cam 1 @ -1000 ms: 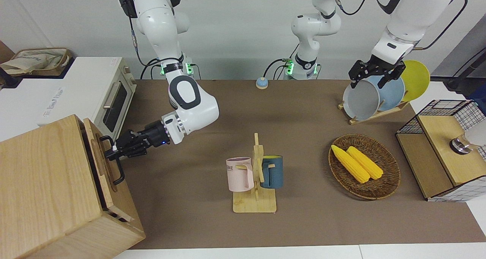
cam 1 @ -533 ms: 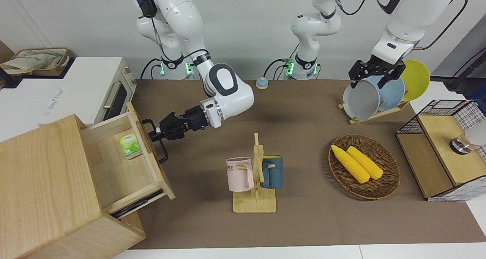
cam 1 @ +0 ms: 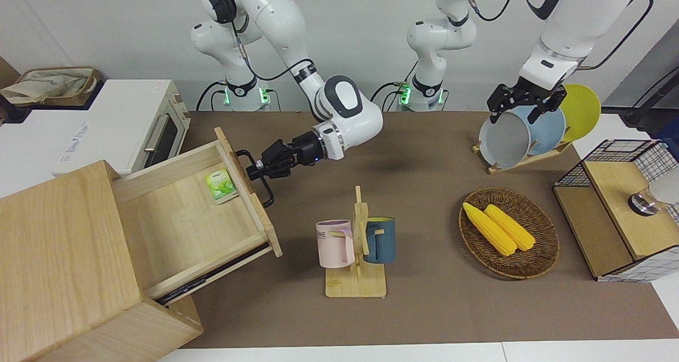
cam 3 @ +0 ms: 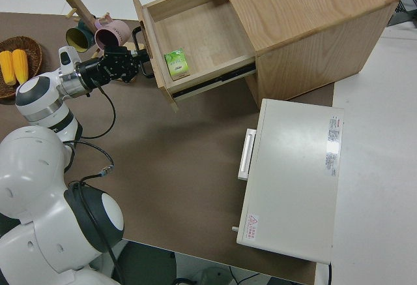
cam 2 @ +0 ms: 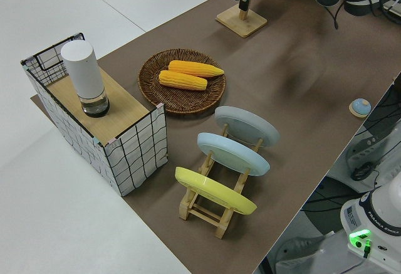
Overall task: Slide drawer open with right arm
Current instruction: 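Pull the handle toward the robot with the right gripper, sliding the drawer out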
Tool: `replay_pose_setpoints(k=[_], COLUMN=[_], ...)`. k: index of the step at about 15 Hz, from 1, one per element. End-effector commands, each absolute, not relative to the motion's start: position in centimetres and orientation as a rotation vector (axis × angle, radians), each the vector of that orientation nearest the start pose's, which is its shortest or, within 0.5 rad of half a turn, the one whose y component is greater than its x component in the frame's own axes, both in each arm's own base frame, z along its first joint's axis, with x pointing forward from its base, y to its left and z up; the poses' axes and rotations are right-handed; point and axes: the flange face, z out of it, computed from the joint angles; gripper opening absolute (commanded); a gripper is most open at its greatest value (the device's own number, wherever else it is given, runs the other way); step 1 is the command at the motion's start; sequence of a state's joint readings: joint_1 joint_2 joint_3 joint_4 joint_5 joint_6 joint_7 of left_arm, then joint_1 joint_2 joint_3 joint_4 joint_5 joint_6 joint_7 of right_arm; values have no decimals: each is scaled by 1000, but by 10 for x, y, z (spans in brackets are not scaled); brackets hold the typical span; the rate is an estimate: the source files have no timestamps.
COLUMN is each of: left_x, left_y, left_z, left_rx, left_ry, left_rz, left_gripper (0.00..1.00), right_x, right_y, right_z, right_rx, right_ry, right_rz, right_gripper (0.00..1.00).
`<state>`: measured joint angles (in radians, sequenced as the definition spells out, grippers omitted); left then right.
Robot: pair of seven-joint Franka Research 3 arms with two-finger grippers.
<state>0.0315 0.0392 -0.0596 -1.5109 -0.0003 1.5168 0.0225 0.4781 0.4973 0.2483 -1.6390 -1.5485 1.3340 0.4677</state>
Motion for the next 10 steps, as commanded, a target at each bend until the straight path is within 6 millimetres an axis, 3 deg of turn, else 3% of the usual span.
replay_pose_setpoints(k=[1,6,7,10], left_x=[563,563,563,563], left_y=[-14,-14,-14,-14], left_z=[629,630,629,630], left_rx=[-3126,-3126,-3126,-3126], left_ry=[97,97,97,97], left_rz=[62,60,62,60], left_gripper=[993,993,993,993], right_x=[577,568,569,570], right_y=[321,332,332,327], right_z=[418,417,417,418], right_rx=[1478,1479,1478,1484], right_ry=[458,460,459,413], right_rz=[294,301,301,323], right_gripper=[0,4,68,503])
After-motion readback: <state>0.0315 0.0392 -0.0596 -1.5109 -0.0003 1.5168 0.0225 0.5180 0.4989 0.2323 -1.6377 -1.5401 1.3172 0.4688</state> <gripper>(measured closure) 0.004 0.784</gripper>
